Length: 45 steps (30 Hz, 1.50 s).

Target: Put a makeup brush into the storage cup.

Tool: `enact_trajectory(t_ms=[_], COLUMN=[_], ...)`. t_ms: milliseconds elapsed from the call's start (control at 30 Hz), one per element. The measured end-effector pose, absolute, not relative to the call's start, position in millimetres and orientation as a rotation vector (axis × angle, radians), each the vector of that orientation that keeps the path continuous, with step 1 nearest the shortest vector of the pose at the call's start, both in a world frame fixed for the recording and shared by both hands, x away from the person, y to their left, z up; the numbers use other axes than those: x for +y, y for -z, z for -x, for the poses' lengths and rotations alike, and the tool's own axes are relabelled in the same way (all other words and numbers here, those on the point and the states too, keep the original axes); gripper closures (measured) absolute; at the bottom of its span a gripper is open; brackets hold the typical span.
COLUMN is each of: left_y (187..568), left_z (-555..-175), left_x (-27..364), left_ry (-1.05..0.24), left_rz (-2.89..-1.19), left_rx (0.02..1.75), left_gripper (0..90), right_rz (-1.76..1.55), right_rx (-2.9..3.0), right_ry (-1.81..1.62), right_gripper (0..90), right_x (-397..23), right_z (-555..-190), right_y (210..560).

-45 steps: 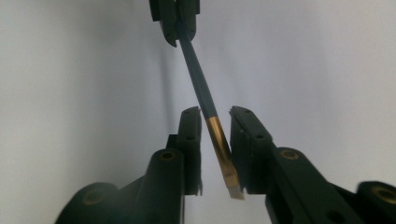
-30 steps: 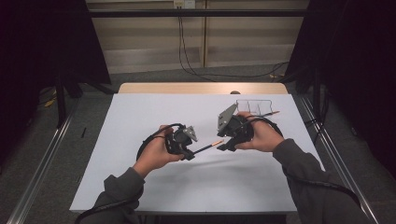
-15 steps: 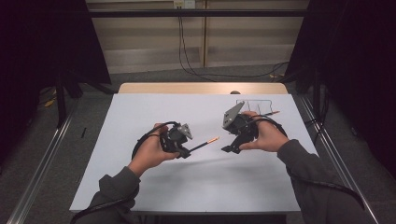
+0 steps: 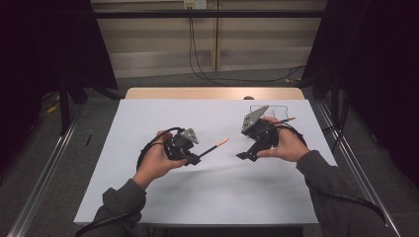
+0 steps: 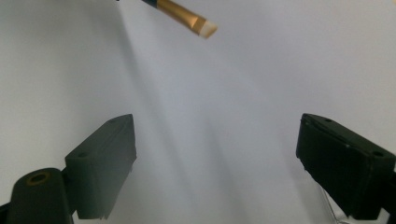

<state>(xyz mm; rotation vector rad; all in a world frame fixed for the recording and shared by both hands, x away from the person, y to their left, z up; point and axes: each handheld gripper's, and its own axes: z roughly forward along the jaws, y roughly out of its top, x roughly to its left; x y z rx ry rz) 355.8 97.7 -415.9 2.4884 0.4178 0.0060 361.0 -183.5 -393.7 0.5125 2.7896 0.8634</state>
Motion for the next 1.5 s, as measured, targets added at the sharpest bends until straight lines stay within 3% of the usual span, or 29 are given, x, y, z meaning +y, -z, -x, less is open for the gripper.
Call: enact_trajectory(t_ms=[600,1500], left_y=[418.8,430.7], left_z=[-353.9,-341.0], left_x=[113.7,99.9], left_ry=[-0.027,-0.033], left_rz=[-2.196,-1.948], left_rx=[0.543,0.565], left_gripper=[85.3,85.2], right_rz=[-0.596,-0.645], right_rx=[2.734,2.668], right_ry=[-0.992,-1.167], right_gripper=[10.9,9.9], right_x=[-192.1,-194.9], right_z=[-360.3,-357.2], right_y=[396.4,400.6])
